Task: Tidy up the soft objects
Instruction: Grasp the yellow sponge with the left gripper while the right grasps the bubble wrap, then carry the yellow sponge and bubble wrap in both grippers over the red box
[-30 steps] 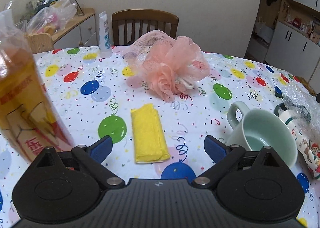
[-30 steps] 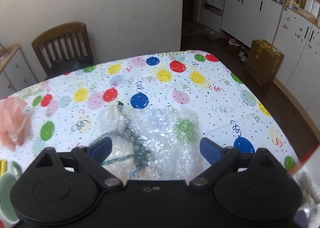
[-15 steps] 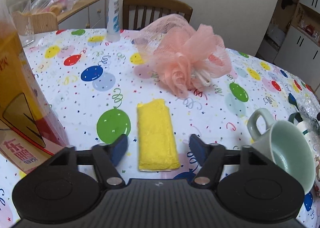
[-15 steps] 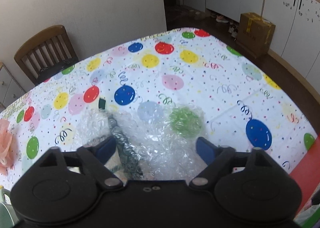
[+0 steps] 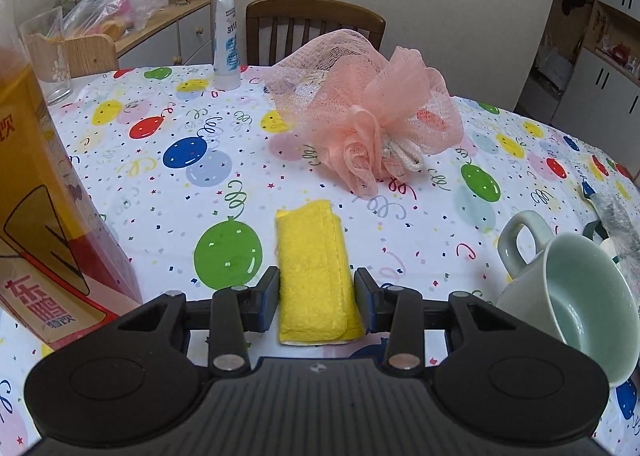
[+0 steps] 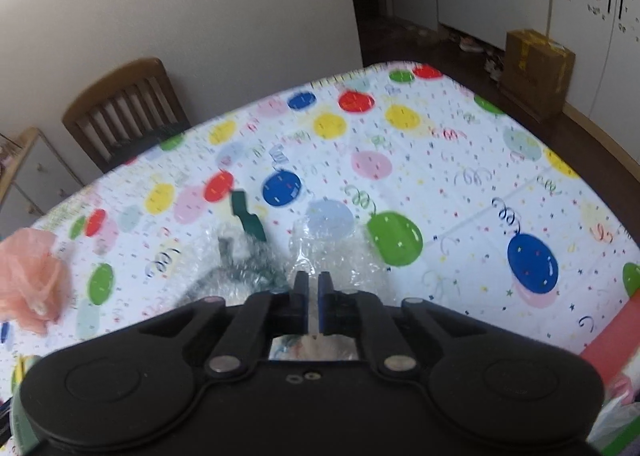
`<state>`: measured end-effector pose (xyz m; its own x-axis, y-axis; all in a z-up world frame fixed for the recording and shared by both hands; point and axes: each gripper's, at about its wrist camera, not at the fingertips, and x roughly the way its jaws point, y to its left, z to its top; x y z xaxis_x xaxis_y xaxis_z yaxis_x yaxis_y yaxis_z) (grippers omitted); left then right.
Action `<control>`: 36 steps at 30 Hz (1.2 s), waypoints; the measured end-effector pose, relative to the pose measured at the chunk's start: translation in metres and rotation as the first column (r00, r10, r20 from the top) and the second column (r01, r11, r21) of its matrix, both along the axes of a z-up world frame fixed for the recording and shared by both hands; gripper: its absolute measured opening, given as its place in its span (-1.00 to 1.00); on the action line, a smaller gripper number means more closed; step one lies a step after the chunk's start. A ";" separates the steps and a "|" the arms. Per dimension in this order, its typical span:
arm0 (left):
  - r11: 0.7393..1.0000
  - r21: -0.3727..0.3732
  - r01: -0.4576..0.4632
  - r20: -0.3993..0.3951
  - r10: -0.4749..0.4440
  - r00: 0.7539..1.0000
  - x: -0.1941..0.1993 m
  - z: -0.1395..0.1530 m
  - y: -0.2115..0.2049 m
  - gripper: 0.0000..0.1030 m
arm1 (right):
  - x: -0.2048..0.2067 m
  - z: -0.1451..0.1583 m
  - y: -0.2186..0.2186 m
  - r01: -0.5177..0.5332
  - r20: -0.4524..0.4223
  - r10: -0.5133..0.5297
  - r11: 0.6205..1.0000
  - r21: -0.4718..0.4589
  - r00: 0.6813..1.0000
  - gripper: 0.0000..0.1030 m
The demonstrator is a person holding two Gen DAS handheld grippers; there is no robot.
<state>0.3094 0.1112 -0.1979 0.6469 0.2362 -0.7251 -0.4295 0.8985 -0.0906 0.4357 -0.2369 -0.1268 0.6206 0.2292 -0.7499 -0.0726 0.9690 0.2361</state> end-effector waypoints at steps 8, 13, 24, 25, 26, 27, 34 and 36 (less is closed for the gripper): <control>1.000 -0.011 0.006 0.016 -0.006 1.000 -0.009 0.003 -0.001 -0.25 | -0.032 0.036 -0.010 -0.031 0.126 0.027 0.999 0.031 0.992 -0.99; 1.000 -0.012 0.016 0.037 -0.015 0.999 -0.018 0.013 -0.003 -0.27 | -0.055 0.061 -0.016 -0.057 0.191 0.042 0.996 0.073 0.981 -1.00; 0.994 -0.049 0.100 0.057 -0.098 0.994 -0.048 0.050 -0.018 -0.48 | -0.100 0.120 -0.050 -0.074 0.287 0.029 0.986 0.148 0.958 -1.00; 0.993 -0.041 0.114 0.057 -0.112 0.992 -0.051 0.053 -0.021 -0.49 | -0.104 0.125 -0.054 -0.079 0.294 0.032 0.986 0.150 0.955 -1.00; 0.991 -0.035 0.126 0.059 -0.124 0.991 -0.054 0.056 -0.023 -0.50 | -0.108 0.129 -0.057 -0.083 0.301 0.033 0.985 0.153 0.953 -1.00; 0.990 -0.031 0.135 0.061 -0.133 0.989 -0.057 0.058 -0.025 -0.54 | -0.113 0.134 -0.061 -0.086 0.309 0.034 0.984 0.157 0.950 -1.00; 0.989 -0.070 0.131 0.055 -0.127 0.990 -0.081 0.059 -0.024 -0.60 | -0.144 0.167 -0.093 -0.085 0.366 0.025 0.985 0.149 0.930 -1.00; 0.987 -0.086 0.133 0.056 -0.129 0.990 -0.088 0.061 -0.023 -0.60 | -0.152 0.175 -0.105 -0.071 0.375 0.009 0.986 0.151 0.927 -1.00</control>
